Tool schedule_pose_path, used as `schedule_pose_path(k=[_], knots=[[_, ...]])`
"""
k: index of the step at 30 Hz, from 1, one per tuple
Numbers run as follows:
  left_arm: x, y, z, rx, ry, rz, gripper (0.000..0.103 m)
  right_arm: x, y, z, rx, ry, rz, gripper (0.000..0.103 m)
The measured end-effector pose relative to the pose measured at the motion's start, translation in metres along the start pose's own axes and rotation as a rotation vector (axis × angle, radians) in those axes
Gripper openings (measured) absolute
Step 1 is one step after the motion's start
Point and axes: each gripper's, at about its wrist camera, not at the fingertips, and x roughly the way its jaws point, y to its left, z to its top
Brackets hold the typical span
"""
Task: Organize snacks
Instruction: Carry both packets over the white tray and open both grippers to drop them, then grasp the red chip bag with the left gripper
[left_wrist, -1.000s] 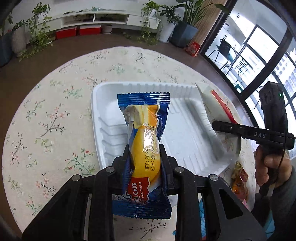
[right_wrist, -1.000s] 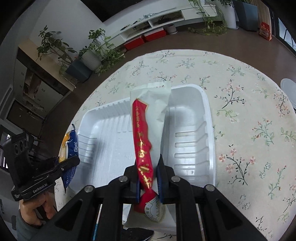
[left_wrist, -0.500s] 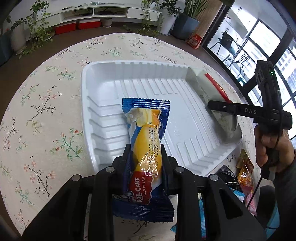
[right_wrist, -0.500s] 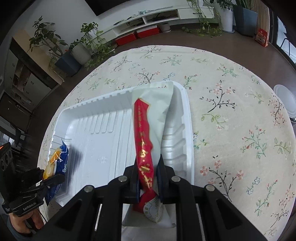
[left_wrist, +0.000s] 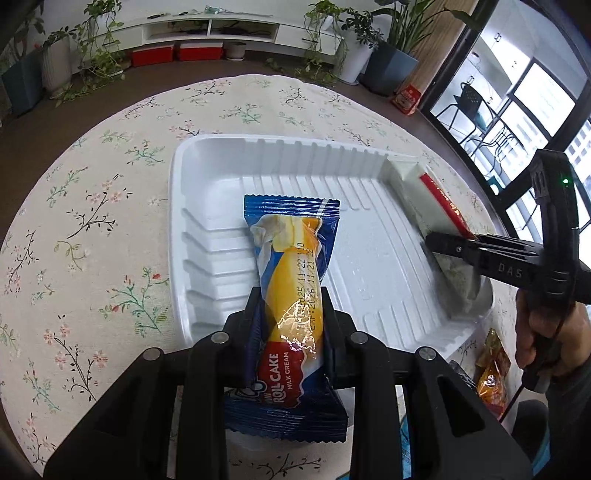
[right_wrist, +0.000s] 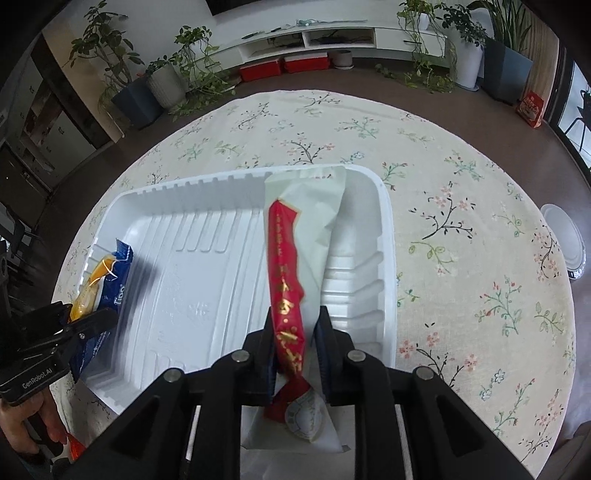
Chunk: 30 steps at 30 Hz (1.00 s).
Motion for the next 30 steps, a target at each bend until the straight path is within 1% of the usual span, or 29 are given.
schedule_pose_path(k=[1,2,3,4,6,7,8,11,15,17,18,19,20,21,23,24,26,27,28,29,30], knots=[[0.000,0.000,0.000,-0.003,-0.006,0.005,0.025,0.000,0.000,0.000,0.004,0.001,0.004,0.029],[-0.001,0.001,0.000,-0.007,-0.009,0.009,0.025,-0.001,0.000,0.000,0.007,0.000,0.001,0.042],[-0.002,0.001,0.001,-0.014,-0.010,0.010,0.026,-0.001,0.000,0.000,0.010,-0.004,-0.010,0.043],[-0.002,0.001,0.002,-0.019,-0.010,0.013,0.026,-0.003,0.001,-0.001,0.012,-0.003,-0.002,0.046],[-0.004,0.000,0.002,-0.018,-0.013,0.030,0.033,-0.005,0.002,-0.001,0.017,0.007,0.006,0.050],[-0.007,0.000,0.002,-0.016,-0.025,0.031,0.044,-0.007,0.003,-0.002,0.016,0.006,0.006,0.052],[-0.010,0.000,0.003,-0.016,-0.037,0.020,0.052,-0.010,0.004,-0.003,0.013,0.001,0.008,0.056],[-0.020,-0.002,0.007,-0.016,-0.064,0.029,0.063,-0.020,0.007,-0.003,0.014,-0.018,0.012,0.064],[-0.039,-0.003,0.007,-0.026,-0.096,0.016,0.073,-0.036,0.003,-0.007,0.027,-0.039,0.037,0.065],[-0.055,-0.004,0.003,-0.025,-0.122,0.013,0.086,-0.051,-0.001,-0.014,0.040,-0.059,0.057,0.065],[-0.065,-0.005,0.000,-0.025,-0.134,0.017,0.090,-0.060,-0.003,-0.017,0.046,-0.074,0.068,0.066],[-0.076,-0.005,-0.005,-0.025,-0.150,0.019,0.099,-0.072,-0.006,-0.023,0.051,-0.098,0.085,0.067],[-0.088,-0.007,-0.013,-0.024,-0.171,0.019,0.103,-0.084,-0.007,-0.030,0.053,-0.127,0.105,0.070],[-0.100,-0.008,-0.022,-0.022,-0.191,0.017,0.103,-0.096,-0.008,-0.038,0.052,-0.157,0.124,0.072],[-0.127,-0.012,-0.045,-0.008,-0.258,0.012,0.103,-0.122,-0.011,-0.060,0.048,-0.230,0.144,0.078],[-0.139,-0.015,-0.057,0.004,-0.305,0.021,0.103,-0.132,-0.013,-0.073,0.048,-0.258,0.150,0.079],[-0.163,-0.026,-0.087,0.051,-0.392,0.067,0.103,-0.147,-0.016,-0.098,0.056,-0.281,0.171,0.080],[-0.170,-0.030,-0.098,0.061,-0.394,0.083,0.103,-0.152,-0.017,-0.110,0.061,-0.282,0.179,0.080],[-0.174,-0.033,-0.110,0.055,-0.371,0.100,0.103,-0.158,-0.018,-0.124,0.070,-0.281,0.186,0.080],[-0.177,-0.035,-0.121,0.033,-0.330,0.109,0.103,-0.163,-0.018,-0.135,0.076,-0.282,0.193,0.080],[-0.179,-0.035,-0.134,0.002,-0.304,0.103,0.103,-0.167,-0.018,-0.146,0.081,-0.283,0.200,0.080]])
